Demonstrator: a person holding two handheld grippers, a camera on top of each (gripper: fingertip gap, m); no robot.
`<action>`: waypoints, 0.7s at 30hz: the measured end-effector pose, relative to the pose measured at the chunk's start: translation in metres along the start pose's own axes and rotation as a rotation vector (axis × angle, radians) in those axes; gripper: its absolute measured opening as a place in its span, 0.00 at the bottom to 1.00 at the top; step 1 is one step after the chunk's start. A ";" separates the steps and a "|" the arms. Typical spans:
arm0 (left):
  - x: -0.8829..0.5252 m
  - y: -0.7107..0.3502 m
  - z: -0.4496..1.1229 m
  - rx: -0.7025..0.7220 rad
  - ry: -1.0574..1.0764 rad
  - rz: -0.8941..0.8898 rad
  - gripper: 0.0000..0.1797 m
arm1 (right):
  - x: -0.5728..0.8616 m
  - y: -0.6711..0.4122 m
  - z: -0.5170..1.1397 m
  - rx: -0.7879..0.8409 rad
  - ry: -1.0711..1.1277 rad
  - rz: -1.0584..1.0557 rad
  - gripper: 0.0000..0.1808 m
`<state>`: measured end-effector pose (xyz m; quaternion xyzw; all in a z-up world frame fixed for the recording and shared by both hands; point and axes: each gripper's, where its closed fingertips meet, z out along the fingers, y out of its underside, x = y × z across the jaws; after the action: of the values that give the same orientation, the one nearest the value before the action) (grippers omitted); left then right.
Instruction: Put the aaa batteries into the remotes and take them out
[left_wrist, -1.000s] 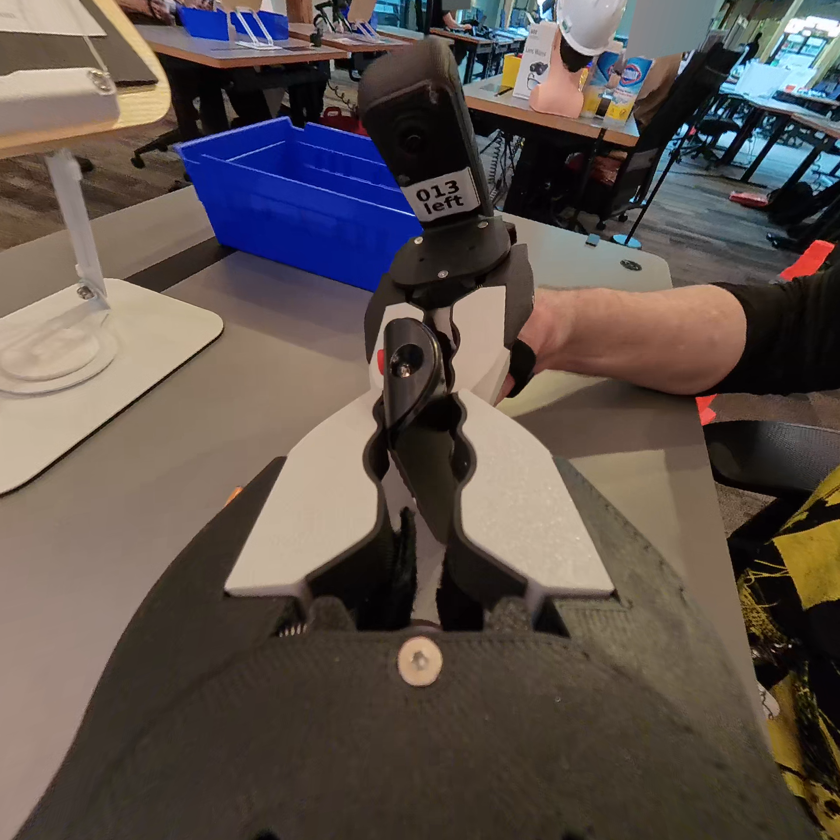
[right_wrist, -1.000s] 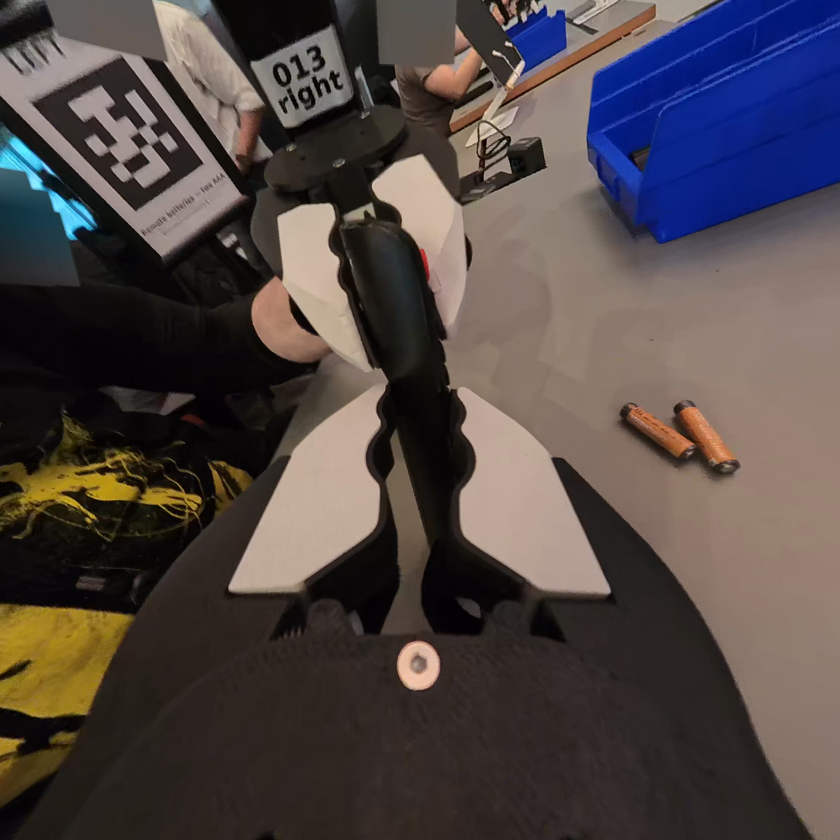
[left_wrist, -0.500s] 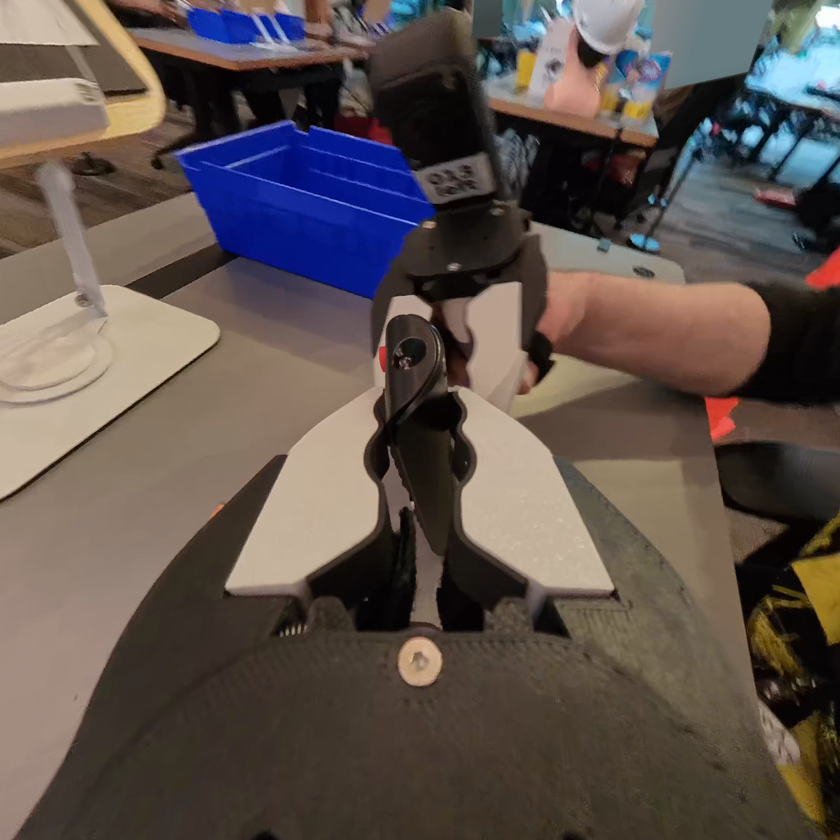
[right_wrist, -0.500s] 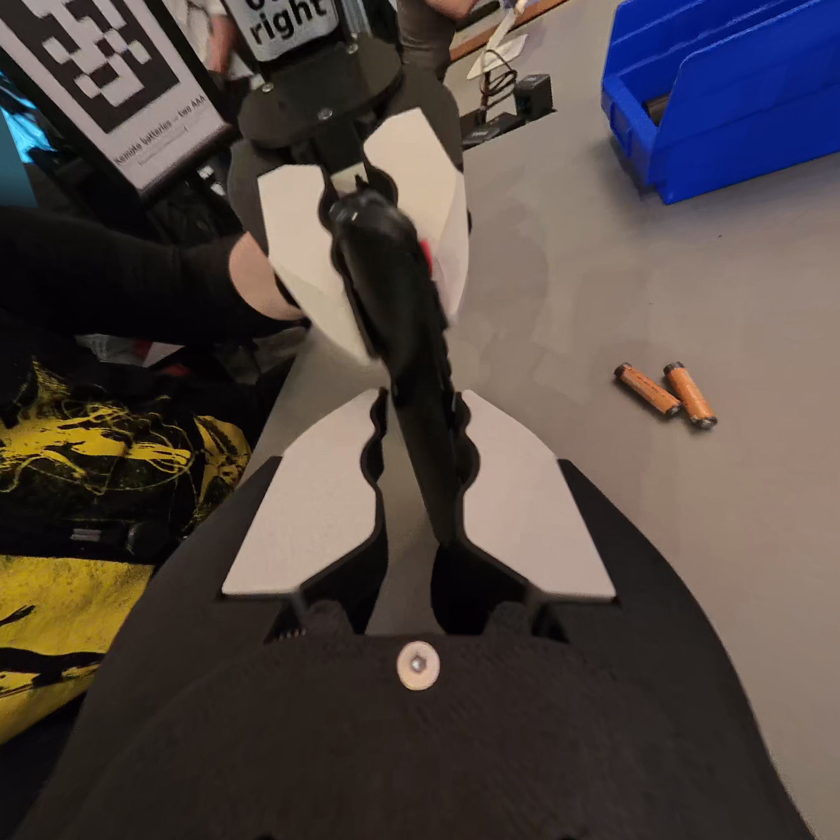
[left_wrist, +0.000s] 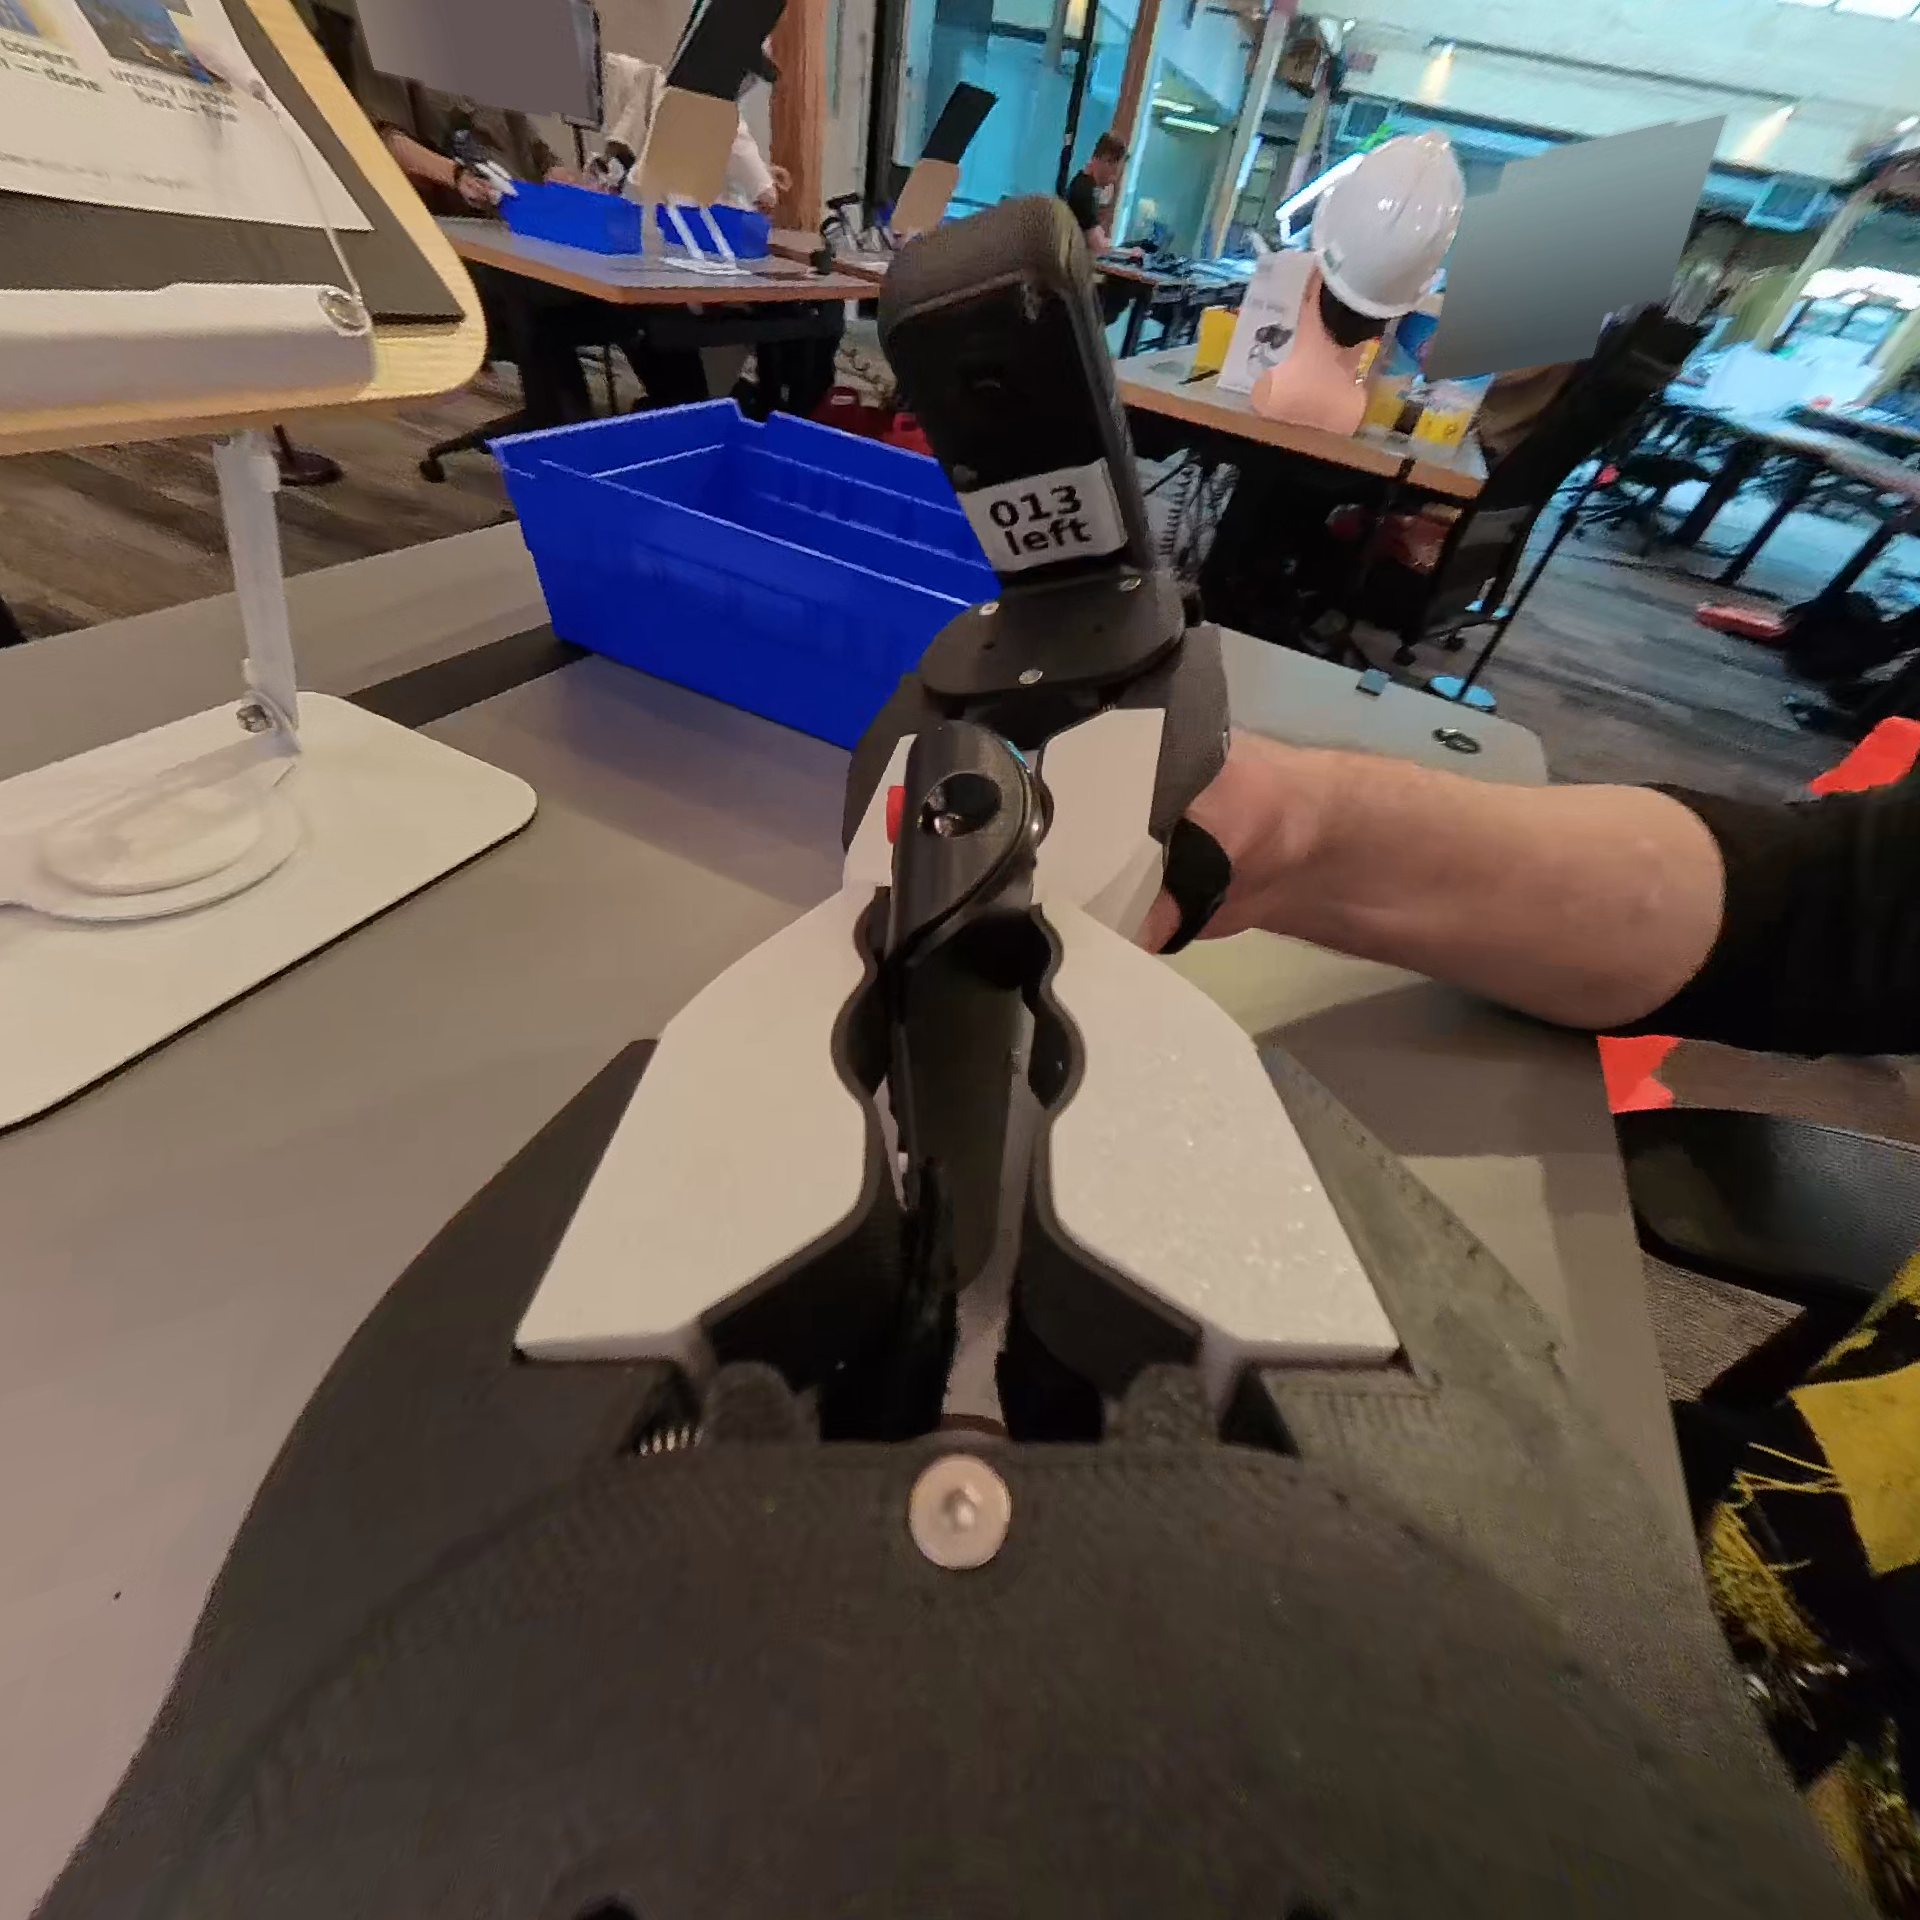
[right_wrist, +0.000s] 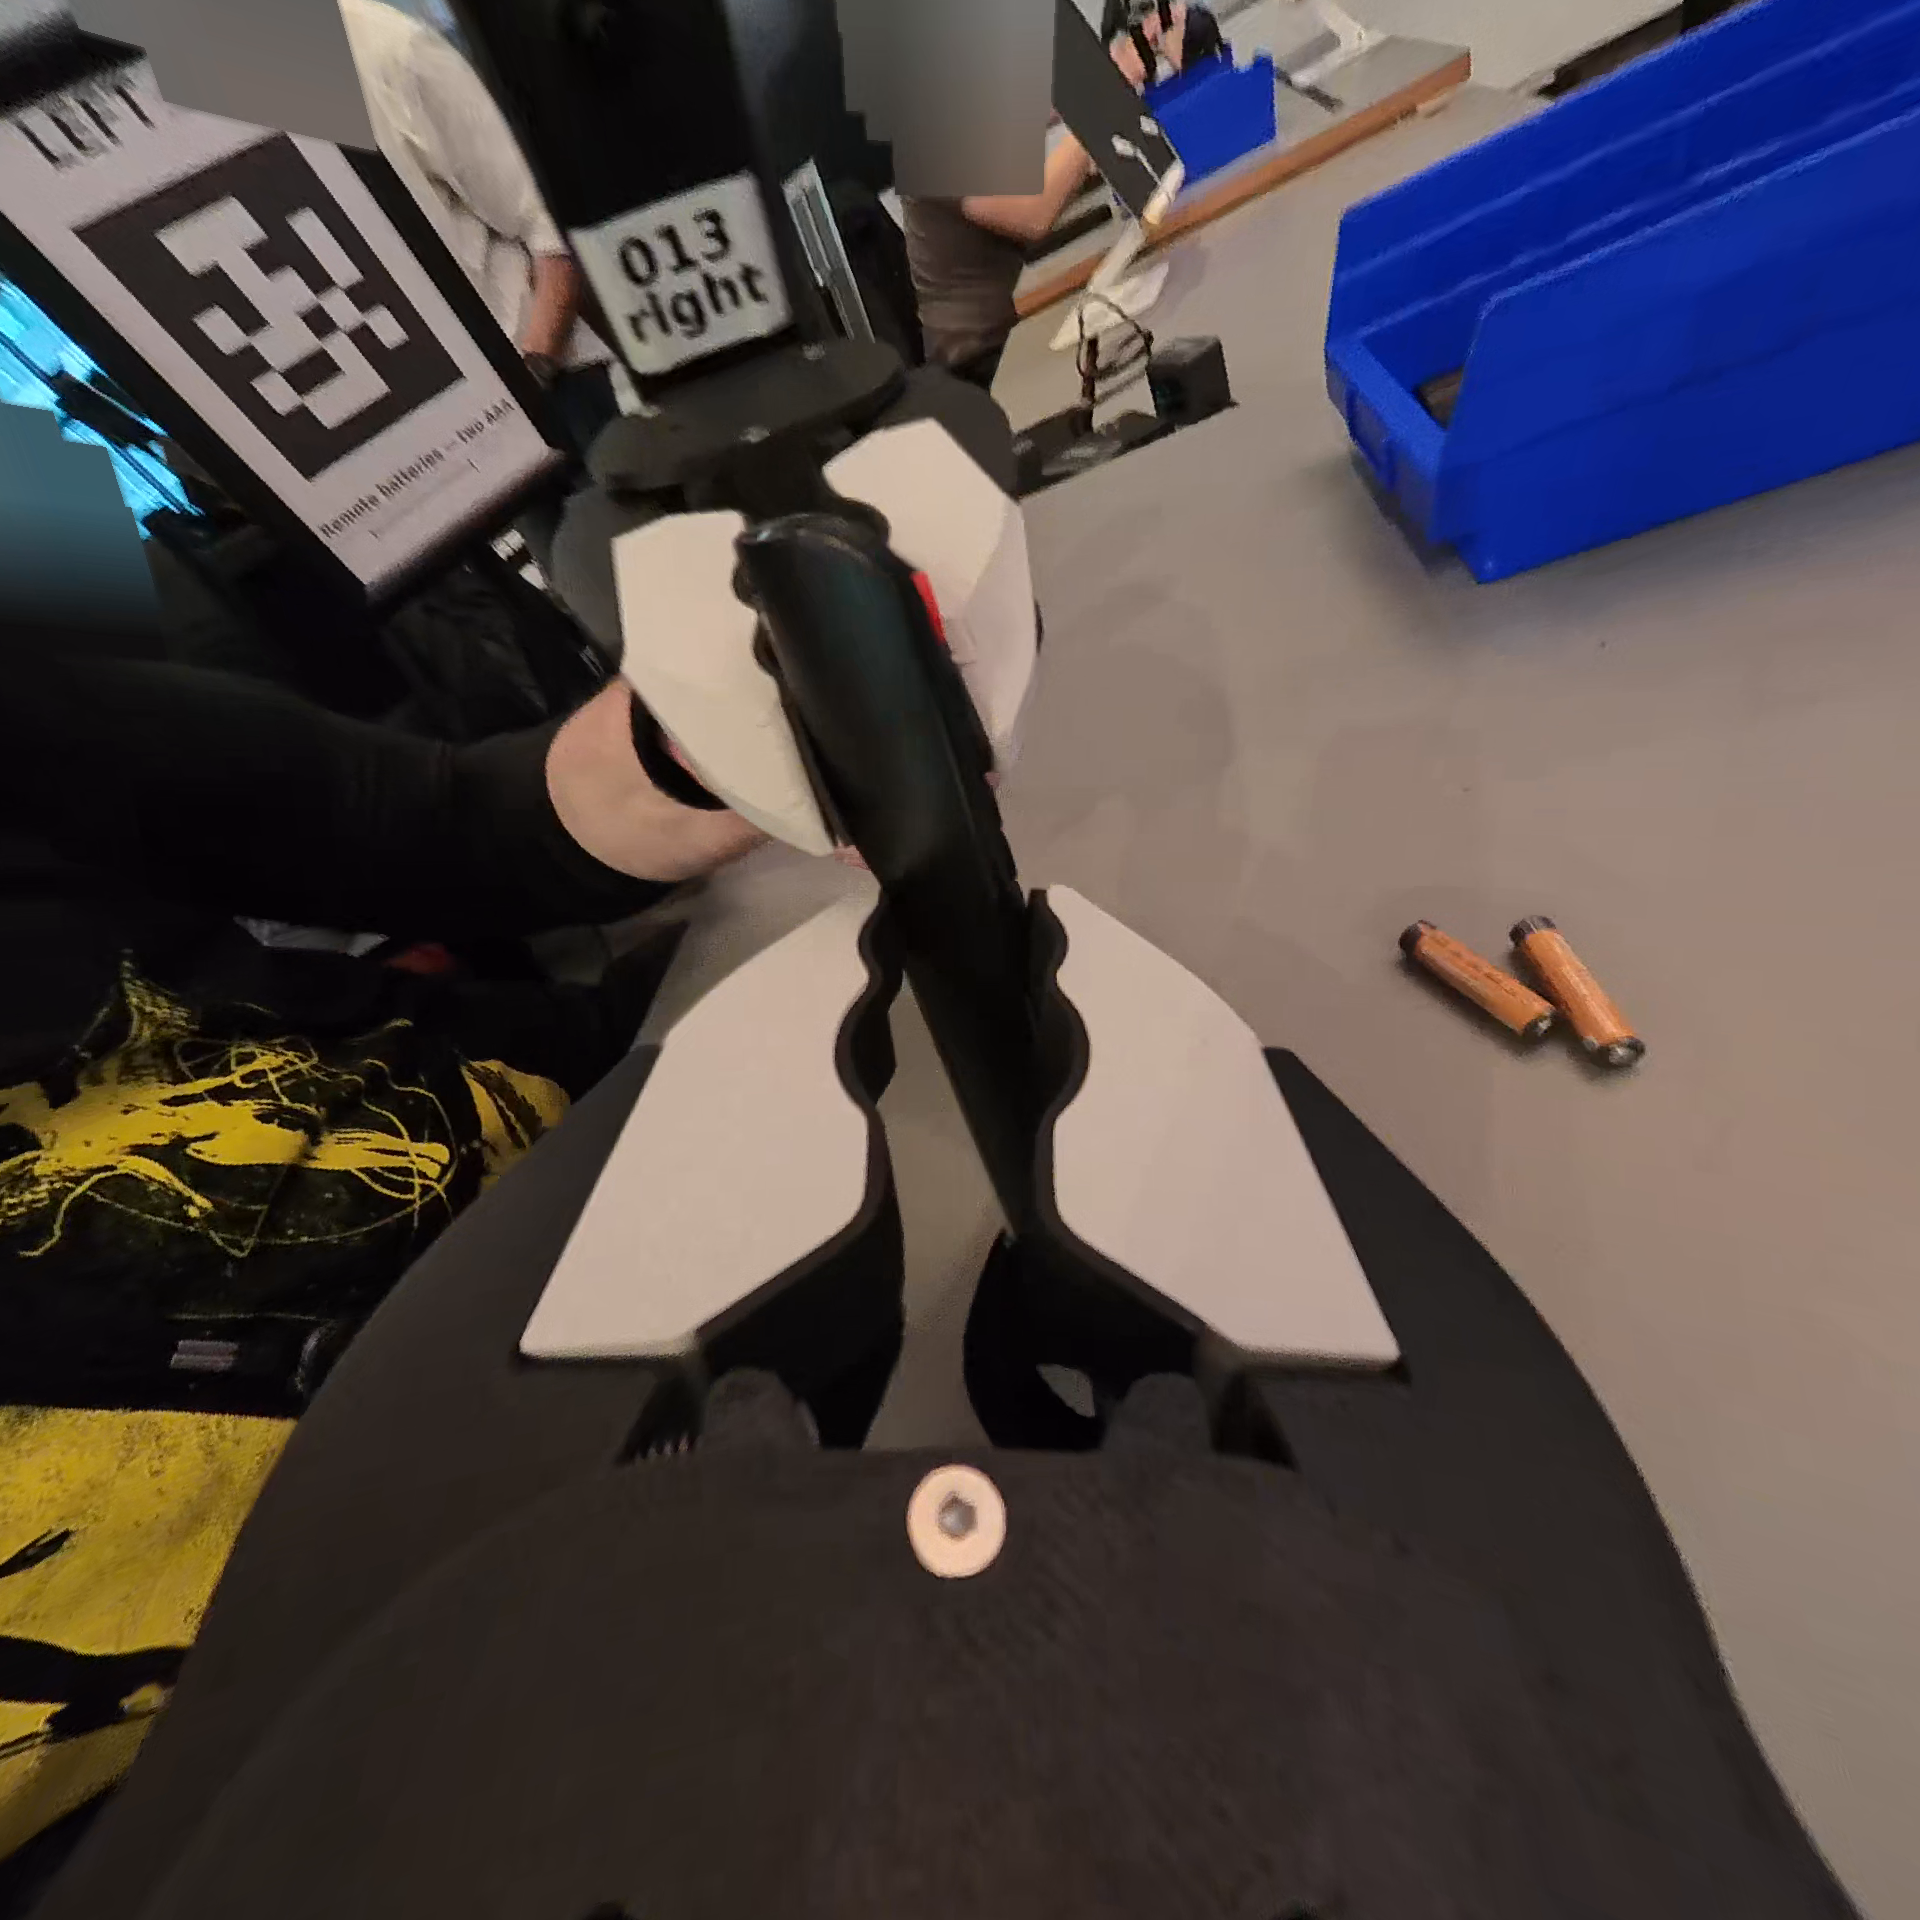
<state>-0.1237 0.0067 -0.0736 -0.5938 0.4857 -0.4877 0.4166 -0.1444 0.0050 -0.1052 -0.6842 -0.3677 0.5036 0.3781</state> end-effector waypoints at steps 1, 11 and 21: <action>0.000 0.002 0.001 -0.006 -0.014 0.007 0.12 | 0.002 0.002 0.000 -0.025 0.019 -0.006 0.13; -0.015 -0.006 -0.008 0.075 -0.017 -0.121 0.13 | 0.010 0.008 -0.001 -0.213 0.124 -0.148 0.15; -0.058 -0.009 -0.043 0.359 -0.093 -0.365 0.13 | 0.020 0.060 -0.025 -0.341 0.356 -0.133 0.28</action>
<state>-0.1673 0.0646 -0.0670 -0.6100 0.2564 -0.6053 0.4423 -0.1083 -0.0077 -0.1611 -0.7904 -0.4190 0.2799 0.3484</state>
